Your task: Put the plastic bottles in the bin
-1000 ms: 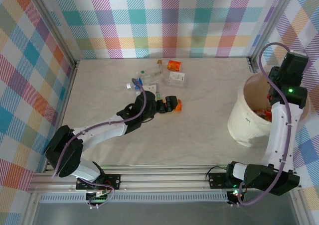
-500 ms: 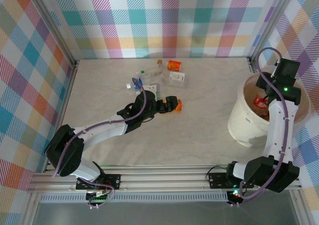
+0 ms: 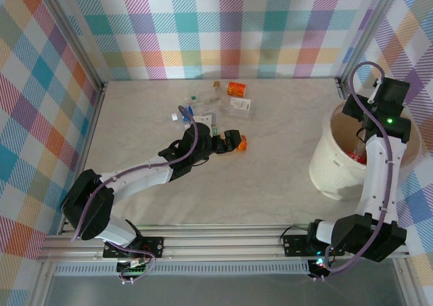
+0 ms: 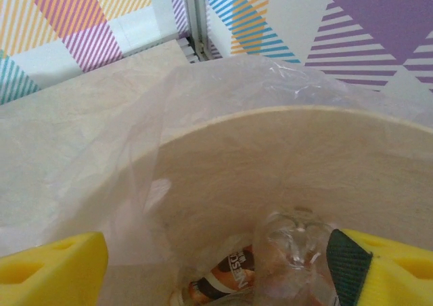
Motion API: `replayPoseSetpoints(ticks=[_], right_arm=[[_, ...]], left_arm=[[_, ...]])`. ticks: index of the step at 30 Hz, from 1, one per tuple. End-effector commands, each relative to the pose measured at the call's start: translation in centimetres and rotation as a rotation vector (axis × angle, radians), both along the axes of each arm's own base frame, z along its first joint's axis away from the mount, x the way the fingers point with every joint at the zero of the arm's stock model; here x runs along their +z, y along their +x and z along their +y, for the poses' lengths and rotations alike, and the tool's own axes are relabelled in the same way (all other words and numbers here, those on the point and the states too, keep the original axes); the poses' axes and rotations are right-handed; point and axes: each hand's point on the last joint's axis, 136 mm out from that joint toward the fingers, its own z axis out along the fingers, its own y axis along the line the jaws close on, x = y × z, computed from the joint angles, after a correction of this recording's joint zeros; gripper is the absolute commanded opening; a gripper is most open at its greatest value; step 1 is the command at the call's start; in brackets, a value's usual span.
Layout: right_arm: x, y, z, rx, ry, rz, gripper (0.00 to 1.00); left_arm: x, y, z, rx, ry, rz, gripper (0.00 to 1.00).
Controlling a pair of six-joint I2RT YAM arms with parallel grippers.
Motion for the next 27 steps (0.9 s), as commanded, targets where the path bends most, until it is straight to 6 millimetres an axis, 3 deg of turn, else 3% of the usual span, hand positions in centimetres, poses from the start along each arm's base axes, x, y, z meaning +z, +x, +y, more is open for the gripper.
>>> replayPoseSetpoints(ticks=[1,8,12,21,27], right_arm=[[2.5,-0.4,1.2,0.034,0.037,-0.08,0.87],[5.9,-0.5,4.7,0.159,0.113,-0.236,0.99],[7.5,-0.3,7.7,0.268,0.143,-0.288,1.0],[9.4,0.5,17.5,0.596,0.184,-0.326,1.0],[9.2,0.7,25.2,0.87,0.258,-0.299,1.0]], left_arm=[[0.5,1.0,0.6,0.042,-0.022,-0.008,1.0],[-1.0,1.6,2.8,0.135,-0.038,0.05,1.0],[-2.1,1.9,4.6,0.21,-0.06,0.093,1.0],[-3.1,1.1,7.7,0.316,-0.013,0.141,1.0],[-3.5,0.5,9.1,0.367,0.001,0.15,1.0]])
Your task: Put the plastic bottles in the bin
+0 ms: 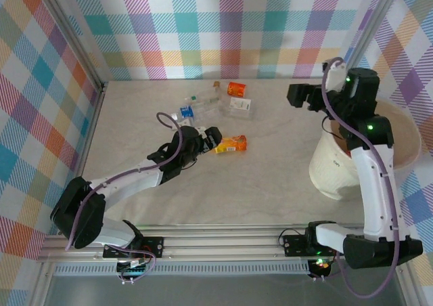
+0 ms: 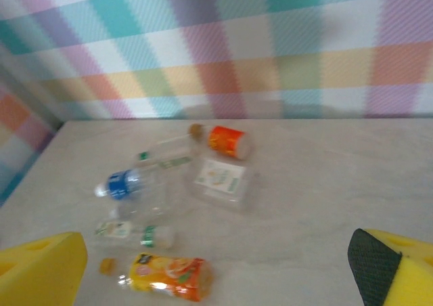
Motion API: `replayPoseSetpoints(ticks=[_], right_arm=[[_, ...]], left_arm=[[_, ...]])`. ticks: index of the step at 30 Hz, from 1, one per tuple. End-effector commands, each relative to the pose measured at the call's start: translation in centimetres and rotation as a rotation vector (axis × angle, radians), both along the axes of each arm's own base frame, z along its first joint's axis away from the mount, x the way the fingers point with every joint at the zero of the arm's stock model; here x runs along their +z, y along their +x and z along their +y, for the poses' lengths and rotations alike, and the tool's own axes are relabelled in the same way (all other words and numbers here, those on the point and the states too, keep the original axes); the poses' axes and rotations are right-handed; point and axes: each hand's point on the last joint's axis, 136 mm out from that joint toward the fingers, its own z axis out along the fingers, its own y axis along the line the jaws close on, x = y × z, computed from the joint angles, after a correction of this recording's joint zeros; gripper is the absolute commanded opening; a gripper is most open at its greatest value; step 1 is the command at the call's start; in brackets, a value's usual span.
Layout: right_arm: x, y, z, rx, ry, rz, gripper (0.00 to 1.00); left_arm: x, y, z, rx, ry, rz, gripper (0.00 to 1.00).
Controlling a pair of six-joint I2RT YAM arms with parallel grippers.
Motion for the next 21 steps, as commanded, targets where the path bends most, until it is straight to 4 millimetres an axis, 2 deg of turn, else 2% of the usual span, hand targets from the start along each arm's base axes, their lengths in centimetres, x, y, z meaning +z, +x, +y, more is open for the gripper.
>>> replayPoseSetpoints(ticks=[1,5,8,14,21], right_arm=[[0.9,0.1,4.5,0.179,0.018,-0.035,1.0],[-1.5,0.7,8.1,0.275,-0.053,0.003,1.0],[-4.3,1.1,10.4,0.349,-0.138,0.039,1.0],[-11.2,1.5,13.5,0.525,-0.293,0.121,1.0],[-18.5,0.4,17.1,0.778,-0.352,0.177,1.0]], left_arm=[[-0.8,-0.5,2.1,0.074,0.026,0.028,1.0],[-1.1,-1.0,3.2,0.108,0.03,0.031,1.0],[-1.1,-1.3,3.9,0.127,0.031,0.027,1.0],[-1.2,-2.0,5.4,0.171,0.046,0.034,1.0],[-1.8,-2.6,7.0,0.237,0.057,0.054,1.0]])
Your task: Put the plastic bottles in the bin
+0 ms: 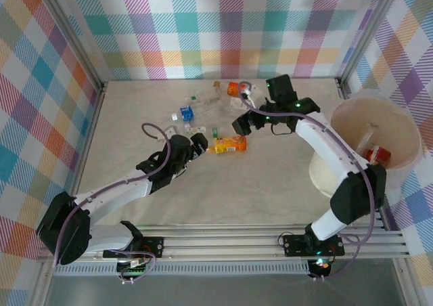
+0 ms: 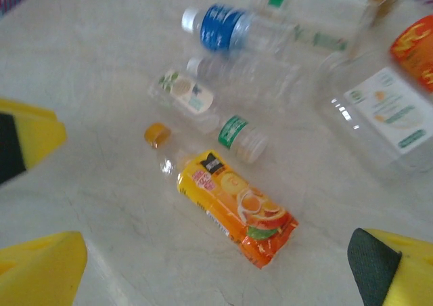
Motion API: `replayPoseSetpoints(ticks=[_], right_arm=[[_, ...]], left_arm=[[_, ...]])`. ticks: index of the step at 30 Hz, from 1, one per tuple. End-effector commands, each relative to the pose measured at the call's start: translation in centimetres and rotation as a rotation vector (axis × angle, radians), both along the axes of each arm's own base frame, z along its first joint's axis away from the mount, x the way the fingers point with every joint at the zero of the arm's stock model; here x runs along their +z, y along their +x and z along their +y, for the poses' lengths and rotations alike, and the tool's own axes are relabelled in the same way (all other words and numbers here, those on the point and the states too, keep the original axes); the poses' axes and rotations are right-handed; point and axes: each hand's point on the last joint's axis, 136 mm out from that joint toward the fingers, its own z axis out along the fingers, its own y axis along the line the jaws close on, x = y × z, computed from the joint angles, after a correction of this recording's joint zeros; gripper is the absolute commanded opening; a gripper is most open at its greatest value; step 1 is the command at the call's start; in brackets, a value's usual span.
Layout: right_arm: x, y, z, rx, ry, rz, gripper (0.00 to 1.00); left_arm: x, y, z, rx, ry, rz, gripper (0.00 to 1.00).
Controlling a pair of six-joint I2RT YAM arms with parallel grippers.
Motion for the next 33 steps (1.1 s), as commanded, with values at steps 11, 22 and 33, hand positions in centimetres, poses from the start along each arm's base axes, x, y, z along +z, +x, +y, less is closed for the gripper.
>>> replayPoseSetpoints(ticks=[11,22,33], right_arm=[[-11.8,0.9,5.2,0.369,-0.299,-0.041,1.0],[-18.4,0.8,6.7,0.508,-0.482,-0.035,0.98],[-22.1,0.6,7.0,0.5,-0.575,-0.077,0.77]], left_arm=[[-1.1,-0.7,2.6,0.09,0.035,0.038,1.0],[-3.0,-2.3,6.3,0.255,0.075,0.138,1.0],[-4.4,-2.7,7.3,0.303,0.072,0.194,1.0]])
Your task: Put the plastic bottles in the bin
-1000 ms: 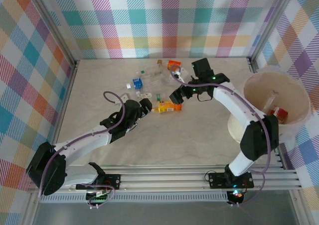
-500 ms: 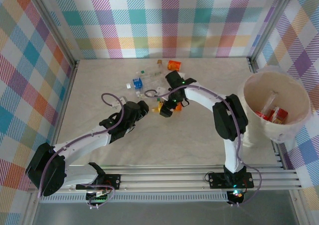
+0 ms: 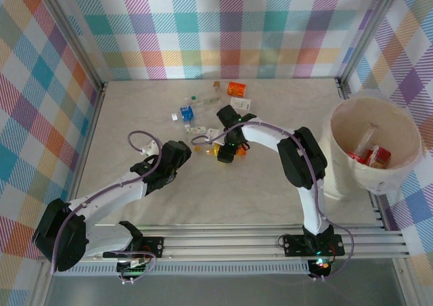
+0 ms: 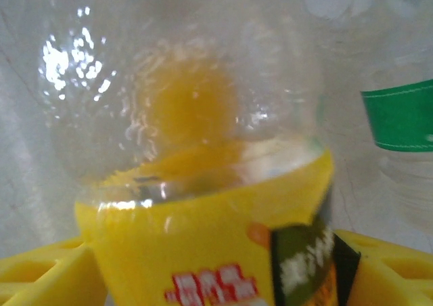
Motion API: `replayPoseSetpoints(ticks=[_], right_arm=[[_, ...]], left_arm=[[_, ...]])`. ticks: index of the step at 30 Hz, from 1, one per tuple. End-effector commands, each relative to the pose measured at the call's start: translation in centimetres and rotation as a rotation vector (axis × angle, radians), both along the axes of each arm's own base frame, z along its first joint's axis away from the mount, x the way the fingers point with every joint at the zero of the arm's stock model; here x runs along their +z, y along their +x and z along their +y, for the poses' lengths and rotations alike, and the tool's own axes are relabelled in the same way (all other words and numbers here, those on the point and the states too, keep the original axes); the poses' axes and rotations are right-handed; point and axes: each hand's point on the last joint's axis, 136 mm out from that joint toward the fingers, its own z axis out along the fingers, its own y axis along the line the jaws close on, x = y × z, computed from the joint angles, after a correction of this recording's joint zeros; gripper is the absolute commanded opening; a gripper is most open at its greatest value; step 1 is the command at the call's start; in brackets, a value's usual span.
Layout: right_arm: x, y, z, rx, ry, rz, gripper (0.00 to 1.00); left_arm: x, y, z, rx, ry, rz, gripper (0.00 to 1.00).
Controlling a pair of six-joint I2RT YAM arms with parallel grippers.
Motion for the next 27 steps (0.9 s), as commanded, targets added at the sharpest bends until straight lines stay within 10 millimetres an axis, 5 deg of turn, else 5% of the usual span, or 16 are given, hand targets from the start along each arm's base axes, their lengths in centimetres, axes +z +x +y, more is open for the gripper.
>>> replayPoseSetpoints(ticks=[1,6,17,27], right_arm=[[-1.6,-0.2,0.5,0.027,-0.026,-0.024,0.75],[-0.8,-0.9,0.6,0.025,0.014,-0.034,0.64],[5.5,-3.6,-0.9,-0.091,0.197,-0.107,0.43],[14.3,-3.7,-3.5,-0.298,0.383,-0.192,0.39]], left_arm=[[-0.6,-0.1,0.7,0.033,0.017,0.022,1.0],[-0.8,0.4,0.1,0.003,0.027,0.035,1.0],[0.7,2.2,-3.2,-0.133,-0.046,-0.05,1.0],[6.5,4.2,-8.6,-0.377,-0.155,-0.208,1.0]])
